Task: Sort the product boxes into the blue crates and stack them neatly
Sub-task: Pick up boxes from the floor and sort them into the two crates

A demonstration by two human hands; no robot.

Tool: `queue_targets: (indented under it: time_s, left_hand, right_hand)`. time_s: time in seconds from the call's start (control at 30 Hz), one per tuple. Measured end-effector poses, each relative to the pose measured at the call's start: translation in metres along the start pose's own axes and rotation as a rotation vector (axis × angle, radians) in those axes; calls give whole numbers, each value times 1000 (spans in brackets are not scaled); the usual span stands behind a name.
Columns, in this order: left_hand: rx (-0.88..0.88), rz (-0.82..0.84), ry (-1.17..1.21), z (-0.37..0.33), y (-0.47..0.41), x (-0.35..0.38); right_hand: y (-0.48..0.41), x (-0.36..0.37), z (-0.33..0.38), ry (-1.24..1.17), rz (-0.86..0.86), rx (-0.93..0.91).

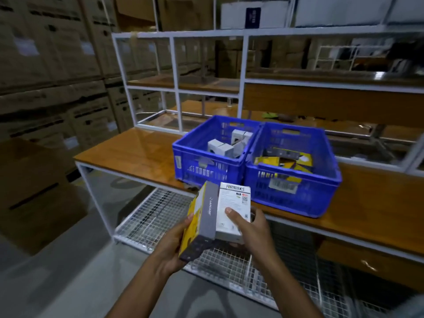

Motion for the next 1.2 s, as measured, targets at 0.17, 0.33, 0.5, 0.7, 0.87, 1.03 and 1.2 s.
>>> queue_targets:
  time_s: [0.17,0.33,0.5,0.7,0.87,1.03,1.2]
  left_hand:
    - [16,54,-21,-24,-55,28]
    - [41,132,-36,-78,-102,44]
    - [129,179,37,-179,-165,49]
    - [162,236,9,-275,-217,58]
    - [145,182,-27,-303,-272,52]
    - [112,164,-194,-285,-319,57]
    - [121,217,-416,-258,-348,80]
  right_hand:
    - [-42,-10,29,-78,9,3]
    - [-95,13,60,-207,76,10]
    - [-183,35,89,-263,-56,-20]
    - [-291,69,114,-120,-163,-44]
    - [-334,70,118,22,-273,-56]
    - [-343,80,118,-90,-146,-33]
    - [-343,86,120,-33,-26,-90]
Point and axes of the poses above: each hand's wrist, its own y-axis away from the middle knuckle, its own x-axis out of the palm, z = x × y, the point moved 7 cm from there along -y, towards the middle knuckle, and after that the axes turned 1 degree about y, right-handed, at the moved point
